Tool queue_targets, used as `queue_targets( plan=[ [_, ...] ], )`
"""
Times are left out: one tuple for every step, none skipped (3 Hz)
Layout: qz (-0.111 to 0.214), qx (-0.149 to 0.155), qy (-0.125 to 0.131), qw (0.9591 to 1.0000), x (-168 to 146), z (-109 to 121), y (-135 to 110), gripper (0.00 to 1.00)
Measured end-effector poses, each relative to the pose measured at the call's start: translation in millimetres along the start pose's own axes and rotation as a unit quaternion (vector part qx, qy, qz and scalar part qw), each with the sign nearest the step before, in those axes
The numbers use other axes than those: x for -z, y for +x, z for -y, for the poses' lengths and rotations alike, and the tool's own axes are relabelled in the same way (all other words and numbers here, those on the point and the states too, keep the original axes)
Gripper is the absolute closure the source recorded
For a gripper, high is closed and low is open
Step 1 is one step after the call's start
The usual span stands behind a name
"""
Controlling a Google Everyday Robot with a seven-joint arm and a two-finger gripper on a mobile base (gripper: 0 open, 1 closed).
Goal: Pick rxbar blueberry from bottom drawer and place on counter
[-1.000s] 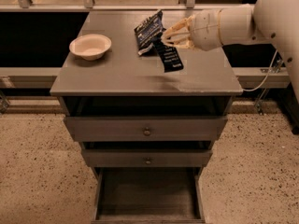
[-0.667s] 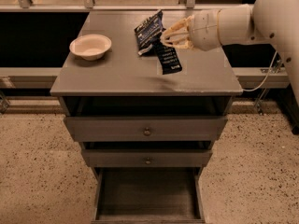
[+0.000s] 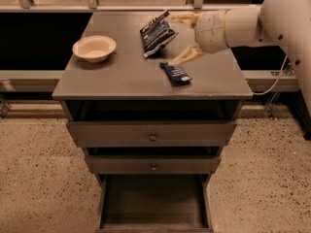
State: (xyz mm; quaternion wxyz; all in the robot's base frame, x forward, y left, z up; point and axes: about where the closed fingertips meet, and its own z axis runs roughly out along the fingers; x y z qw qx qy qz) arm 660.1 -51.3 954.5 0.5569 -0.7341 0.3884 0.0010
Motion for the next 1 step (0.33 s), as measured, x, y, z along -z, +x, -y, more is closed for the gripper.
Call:
queue_targets(
  plan=[
    [0.001, 0.000, -0.001, 1.0000, -1.2, -0.3, -0.6, 0.00]
  ],
)
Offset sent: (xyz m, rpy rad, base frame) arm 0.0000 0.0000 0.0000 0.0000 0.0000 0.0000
